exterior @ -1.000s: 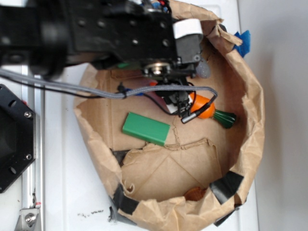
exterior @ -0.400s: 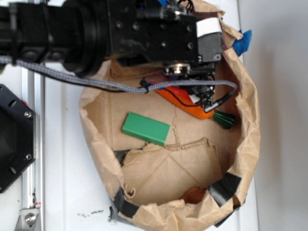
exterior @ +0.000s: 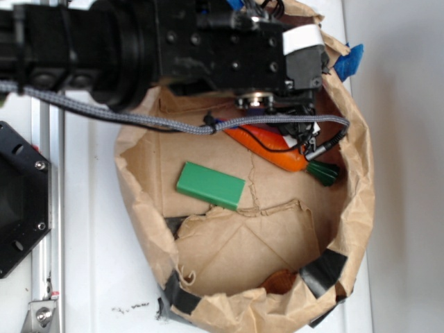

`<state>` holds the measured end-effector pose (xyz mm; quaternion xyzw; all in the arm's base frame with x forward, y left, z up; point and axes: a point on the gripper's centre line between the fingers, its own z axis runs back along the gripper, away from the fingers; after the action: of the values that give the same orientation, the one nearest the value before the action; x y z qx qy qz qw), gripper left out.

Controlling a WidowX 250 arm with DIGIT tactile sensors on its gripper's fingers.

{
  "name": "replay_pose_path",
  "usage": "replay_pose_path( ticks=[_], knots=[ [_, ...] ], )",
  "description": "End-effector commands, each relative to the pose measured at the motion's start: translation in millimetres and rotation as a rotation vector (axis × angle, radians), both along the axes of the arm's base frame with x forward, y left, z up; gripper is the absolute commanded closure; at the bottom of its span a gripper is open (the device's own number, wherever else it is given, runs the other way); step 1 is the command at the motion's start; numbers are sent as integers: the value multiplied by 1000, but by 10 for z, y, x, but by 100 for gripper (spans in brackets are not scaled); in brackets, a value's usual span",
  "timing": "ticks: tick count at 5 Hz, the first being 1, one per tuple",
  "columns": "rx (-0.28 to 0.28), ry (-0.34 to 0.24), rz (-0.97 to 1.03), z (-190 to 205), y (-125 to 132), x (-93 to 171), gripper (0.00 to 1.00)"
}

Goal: Grab the gray animal.

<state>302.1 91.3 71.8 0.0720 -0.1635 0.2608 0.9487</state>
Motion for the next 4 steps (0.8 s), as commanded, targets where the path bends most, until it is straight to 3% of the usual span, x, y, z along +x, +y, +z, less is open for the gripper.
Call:
replay_pose_path(
  ticks=[1,4],
  knots=[
    [28,-40,32,27,150,7,0],
    [50,21,-5,-231,72,-5,0]
  ],
)
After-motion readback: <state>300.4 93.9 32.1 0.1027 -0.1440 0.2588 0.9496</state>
